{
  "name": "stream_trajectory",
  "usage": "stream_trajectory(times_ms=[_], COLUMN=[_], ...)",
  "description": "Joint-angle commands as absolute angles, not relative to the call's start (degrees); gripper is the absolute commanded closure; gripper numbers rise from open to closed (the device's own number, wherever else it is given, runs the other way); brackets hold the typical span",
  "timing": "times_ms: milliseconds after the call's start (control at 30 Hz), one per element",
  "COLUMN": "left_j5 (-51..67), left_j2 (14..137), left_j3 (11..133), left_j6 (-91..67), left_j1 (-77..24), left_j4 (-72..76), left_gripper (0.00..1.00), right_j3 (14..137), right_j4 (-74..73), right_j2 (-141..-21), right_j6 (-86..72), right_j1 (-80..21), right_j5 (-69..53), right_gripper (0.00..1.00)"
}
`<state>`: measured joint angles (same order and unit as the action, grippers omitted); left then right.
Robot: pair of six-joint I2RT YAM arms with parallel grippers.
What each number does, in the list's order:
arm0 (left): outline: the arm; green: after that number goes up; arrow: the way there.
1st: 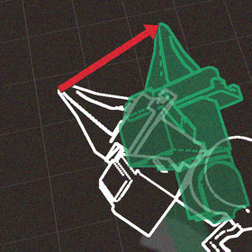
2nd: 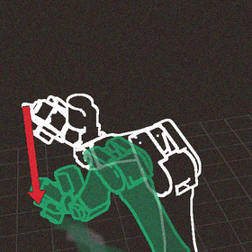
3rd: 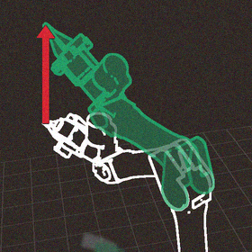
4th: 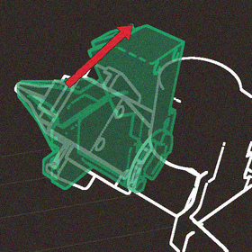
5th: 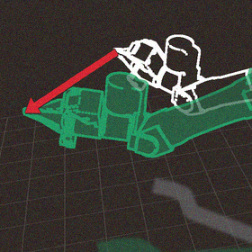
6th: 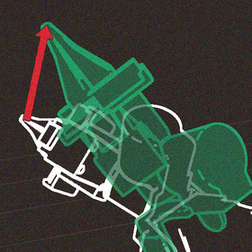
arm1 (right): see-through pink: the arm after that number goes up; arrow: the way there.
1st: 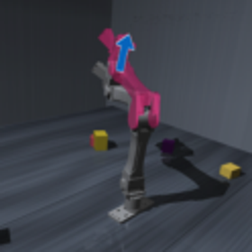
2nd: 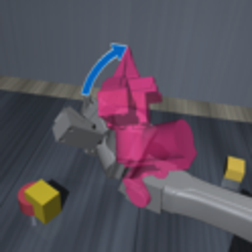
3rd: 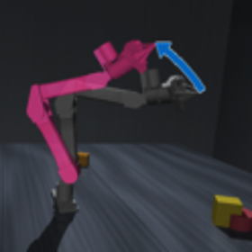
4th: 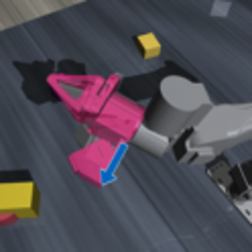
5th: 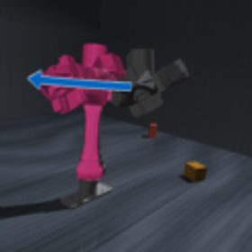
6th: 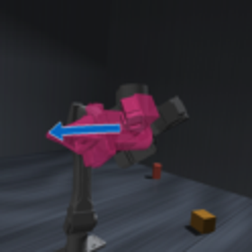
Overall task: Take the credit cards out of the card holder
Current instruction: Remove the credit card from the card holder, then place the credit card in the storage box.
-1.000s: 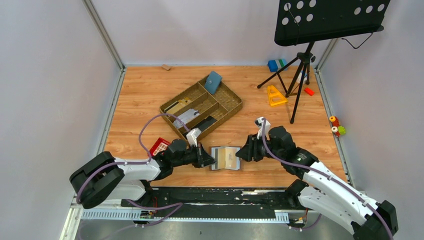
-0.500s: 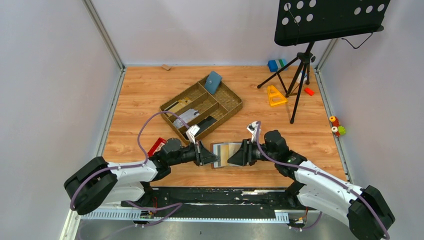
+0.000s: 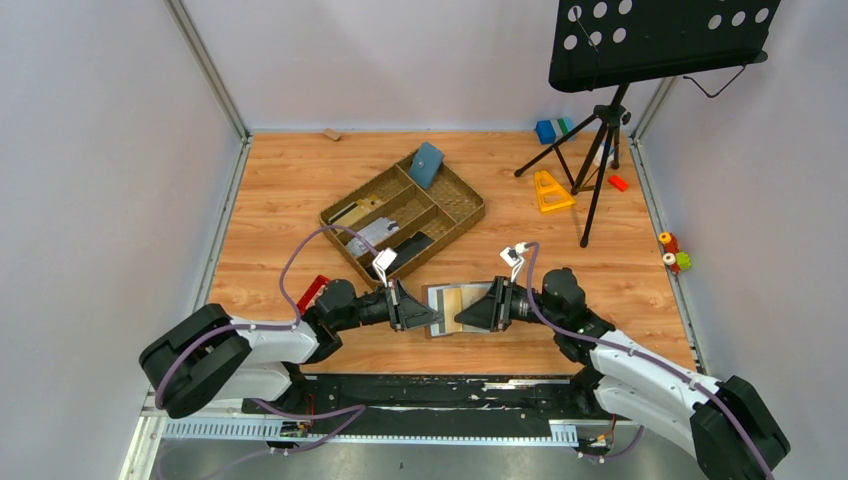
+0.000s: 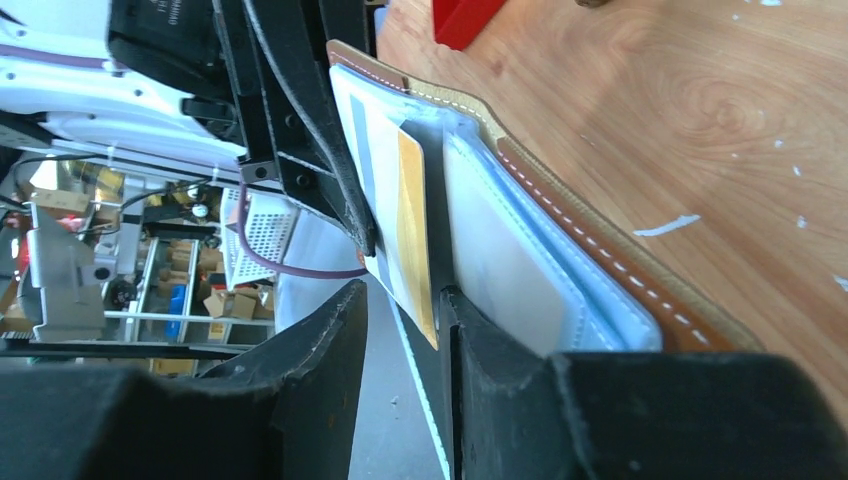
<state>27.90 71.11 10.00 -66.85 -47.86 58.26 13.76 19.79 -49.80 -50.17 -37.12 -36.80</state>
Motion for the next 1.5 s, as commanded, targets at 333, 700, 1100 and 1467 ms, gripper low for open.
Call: stream_trajectory(times_ms=[333, 700, 1100, 1467], left_j5=[32.78, 30.02, 16.64, 5.28], left_j2=[72.94, 68.05, 49.84, 44.5], left_j3=[9.47, 7.19, 17.52, 24.51], left_j6=[-72.44, -72.0, -50.98, -42.27], left_j1=[-47.9, -45.98, -44.12, -44.04], left_j4=[75.57, 72.31, 9.37, -17.64], left_gripper=[1.0, 0.89, 0.98, 1.0], right_j3=[9.83, 9.16, 10.18, 26.52], right_j4=[37.57, 29.28, 19.11, 29.35], right_j2=[-44.14, -39.59, -32.9, -57.51], right_j6=[-59.33, -57.39, -53.7, -59.29], right_j1=[-35.95, -34.54, -33.84, -38.6], right_j5=[-37.77, -34.76, -21.97, -8.23], right_gripper=[0.9, 1.0, 1.0, 1.0])
